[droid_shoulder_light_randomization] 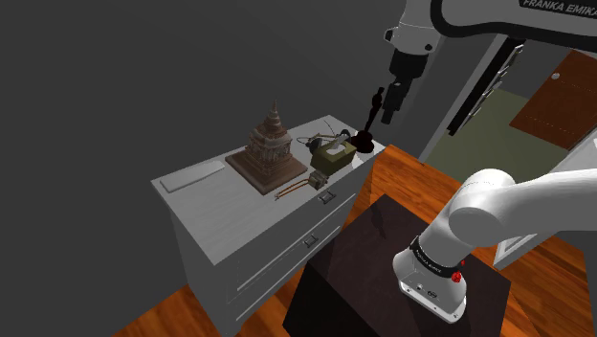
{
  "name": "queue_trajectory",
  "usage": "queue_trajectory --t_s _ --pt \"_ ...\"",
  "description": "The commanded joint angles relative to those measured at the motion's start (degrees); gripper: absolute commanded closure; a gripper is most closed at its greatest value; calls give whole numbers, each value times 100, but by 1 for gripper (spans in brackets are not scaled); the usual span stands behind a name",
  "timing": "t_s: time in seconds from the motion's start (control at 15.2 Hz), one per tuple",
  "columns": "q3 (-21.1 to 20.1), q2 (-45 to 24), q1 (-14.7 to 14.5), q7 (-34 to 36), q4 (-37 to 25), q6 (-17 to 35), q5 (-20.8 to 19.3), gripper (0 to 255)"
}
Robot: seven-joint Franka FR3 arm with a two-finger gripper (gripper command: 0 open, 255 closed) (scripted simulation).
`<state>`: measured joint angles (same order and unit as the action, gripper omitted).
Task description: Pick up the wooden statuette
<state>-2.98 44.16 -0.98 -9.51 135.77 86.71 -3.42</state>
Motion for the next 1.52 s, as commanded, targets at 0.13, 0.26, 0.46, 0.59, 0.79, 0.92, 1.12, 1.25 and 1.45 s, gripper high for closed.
queue_trajectory --t_s 0.13,0.26,0.46,0.59,0.79,0.92,1.12,1.25,1.45 --pt "322 -113 18 -534 -50 11 -217 0" --pt "636 -275 32 -1063 -139 36 -426 0" --pt "1093 -602 40 -1850 -344 97 -712 0" --pt "1385 -873 37 -2373 -526 151 -875 0" --pt "1806 -1350 13 -3154 -865 245 -1066 0" --pt "2072 -1713 -11 -3678 -1133 313 -1151 0" --pt "2446 -2321 -45 -4474 -1595 416 -1201 0" --pt "2681 -2768 -67 -5012 -1943 479 -1181 0" --pt "2985 -3499 -62 -5835 -2527 556 -1061 0"
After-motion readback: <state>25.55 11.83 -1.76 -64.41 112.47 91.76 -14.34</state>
